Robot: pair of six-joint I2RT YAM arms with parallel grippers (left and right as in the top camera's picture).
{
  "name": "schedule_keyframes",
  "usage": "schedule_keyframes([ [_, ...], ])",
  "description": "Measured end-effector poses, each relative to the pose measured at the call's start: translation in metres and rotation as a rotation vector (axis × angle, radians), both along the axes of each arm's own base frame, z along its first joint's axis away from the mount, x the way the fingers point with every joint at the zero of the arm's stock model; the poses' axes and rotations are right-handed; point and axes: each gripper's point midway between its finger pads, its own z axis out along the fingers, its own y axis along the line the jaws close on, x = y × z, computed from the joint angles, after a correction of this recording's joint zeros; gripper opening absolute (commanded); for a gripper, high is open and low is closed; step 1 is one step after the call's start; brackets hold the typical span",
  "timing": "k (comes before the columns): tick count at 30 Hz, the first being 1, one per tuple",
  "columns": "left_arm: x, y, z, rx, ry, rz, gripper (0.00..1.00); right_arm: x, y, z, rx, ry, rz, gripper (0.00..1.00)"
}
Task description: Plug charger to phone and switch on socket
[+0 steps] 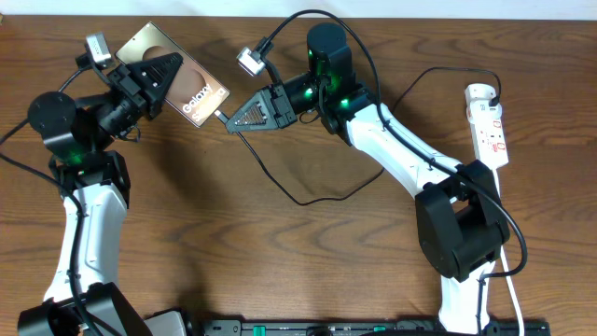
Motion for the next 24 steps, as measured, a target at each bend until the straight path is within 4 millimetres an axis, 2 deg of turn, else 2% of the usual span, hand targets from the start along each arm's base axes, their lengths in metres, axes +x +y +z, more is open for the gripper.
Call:
schedule_keyframes([
  [24,-0.0025,-0.0023,0.0027,0.017,-0.027,-0.018,0.07,-0.0017,-0.0009,0.0009,-0.038,0.077,0.011,0.01],
])
